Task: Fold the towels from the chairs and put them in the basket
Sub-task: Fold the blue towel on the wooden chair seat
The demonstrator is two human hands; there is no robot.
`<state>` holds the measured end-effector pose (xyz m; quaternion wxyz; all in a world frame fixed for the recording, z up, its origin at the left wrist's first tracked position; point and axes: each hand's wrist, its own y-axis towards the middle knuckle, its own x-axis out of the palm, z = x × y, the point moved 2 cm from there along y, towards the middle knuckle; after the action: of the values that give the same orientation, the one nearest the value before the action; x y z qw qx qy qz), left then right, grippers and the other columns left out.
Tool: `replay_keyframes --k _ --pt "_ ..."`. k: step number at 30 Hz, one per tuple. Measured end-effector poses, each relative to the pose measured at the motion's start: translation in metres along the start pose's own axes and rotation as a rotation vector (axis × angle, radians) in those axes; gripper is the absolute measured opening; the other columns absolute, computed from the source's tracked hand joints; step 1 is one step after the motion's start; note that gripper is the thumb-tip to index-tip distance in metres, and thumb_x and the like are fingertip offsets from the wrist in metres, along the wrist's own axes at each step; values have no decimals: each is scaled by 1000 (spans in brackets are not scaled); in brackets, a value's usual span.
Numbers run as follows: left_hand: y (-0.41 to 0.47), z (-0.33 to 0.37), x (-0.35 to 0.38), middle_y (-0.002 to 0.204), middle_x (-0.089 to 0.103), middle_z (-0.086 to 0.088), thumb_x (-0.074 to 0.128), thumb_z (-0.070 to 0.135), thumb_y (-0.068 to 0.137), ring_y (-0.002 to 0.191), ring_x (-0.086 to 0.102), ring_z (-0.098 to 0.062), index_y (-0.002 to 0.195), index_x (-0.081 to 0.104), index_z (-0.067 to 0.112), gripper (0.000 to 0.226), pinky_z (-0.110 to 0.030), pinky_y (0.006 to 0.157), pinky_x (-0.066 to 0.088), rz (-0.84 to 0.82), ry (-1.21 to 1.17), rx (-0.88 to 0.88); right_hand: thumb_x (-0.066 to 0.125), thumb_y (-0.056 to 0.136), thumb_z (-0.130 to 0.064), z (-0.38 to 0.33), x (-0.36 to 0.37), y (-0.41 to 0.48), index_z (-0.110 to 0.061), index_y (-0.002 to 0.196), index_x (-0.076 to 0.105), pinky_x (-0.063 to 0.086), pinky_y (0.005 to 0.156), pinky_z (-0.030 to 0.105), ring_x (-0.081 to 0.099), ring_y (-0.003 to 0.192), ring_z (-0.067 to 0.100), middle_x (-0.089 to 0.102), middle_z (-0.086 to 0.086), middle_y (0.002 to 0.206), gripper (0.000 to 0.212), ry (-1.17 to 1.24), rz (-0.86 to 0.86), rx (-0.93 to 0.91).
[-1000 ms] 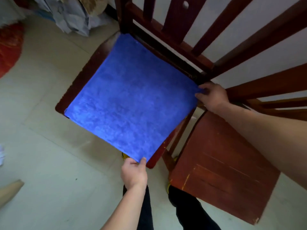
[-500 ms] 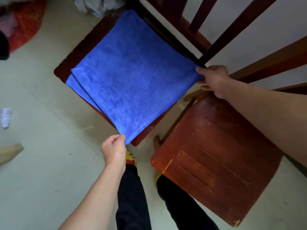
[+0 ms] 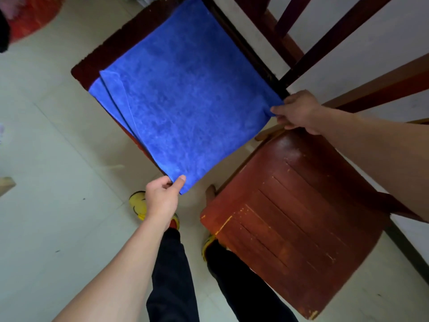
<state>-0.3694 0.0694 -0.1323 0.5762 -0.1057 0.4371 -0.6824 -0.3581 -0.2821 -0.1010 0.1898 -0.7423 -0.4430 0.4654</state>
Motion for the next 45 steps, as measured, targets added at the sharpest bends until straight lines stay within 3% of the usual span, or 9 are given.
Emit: replay_keyframes --k 6,9,17,24,28,32,34,38,45 --pt "-27 -9 -5 85 62 -4 63 35 90 74 62 -21 95 63 10 26 -30 59 48 -35 -286 -280 71 85 -29 -12 -10 -1 -15 78 55 52 54 28 67 65 15 67 7 87 23 302 187 68" --pt "-32 -5 7 96 68 -1 68 27 87 81 67 -20 106 64 15 23 -29 64 49 -202 -277 -242 71 85 -29 -18 -14 -3 -15 78 55 50 52 26 65 61 15 66 5 79 22 329 180 85" --pt "-30 -14 17 85 70 -12 62 25 92 72 67 -22 105 59 10 20 -26 59 50 -160 -263 -338 76 82 -24 -13 -9 0 -10 76 57 54 65 33 55 59 18 57 7 70 25 -8 72 73" --pt "-37 -15 1 85 67 -13 67 12 86 72 65 -24 87 61 6 8 -32 64 52 -50 -77 -375 75 78 -28 -17 -13 6 -4 107 62 51 72 32 65 94 31 66 14 106 40 -331 248 78" --pt "-15 21 -18 80 64 -7 62 4 80 79 63 -29 83 59 11 8 -28 67 45 180 288 45 74 73 -14 -16 -10 7 -7 101 63 58 81 46 66 93 34 66 15 105 31 -178 279 99" --pt "27 83 -17 109 58 -13 59 4 77 103 53 -34 103 64 9 27 -40 86 44 128 735 703 80 70 -13 -8 -4 8 -17 104 62 57 83 48 66 95 34 65 14 111 37 49 287 162" --pt "56 114 -11 135 49 -13 57 13 82 124 44 -34 124 58 13 42 -45 97 40 25 980 833 80 72 -13 -4 1 10 -15 110 61 57 84 48 66 95 34 64 15 113 43 123 291 189" --pt "108 144 -19 157 22 -9 49 29 93 142 22 -28 145 35 17 55 -47 107 28 -14 1293 719 74 79 -6 2 13 5 -10 126 54 57 71 38 66 91 31 63 13 109 52 255 259 236" --pt "111 135 -78 140 37 -17 51 31 90 126 38 -36 129 45 3 49 -46 99 35 227 1134 264 72 81 -9 -5 23 -12 -9 134 46 52 68 36 63 75 22 64 13 113 59 491 210 343"
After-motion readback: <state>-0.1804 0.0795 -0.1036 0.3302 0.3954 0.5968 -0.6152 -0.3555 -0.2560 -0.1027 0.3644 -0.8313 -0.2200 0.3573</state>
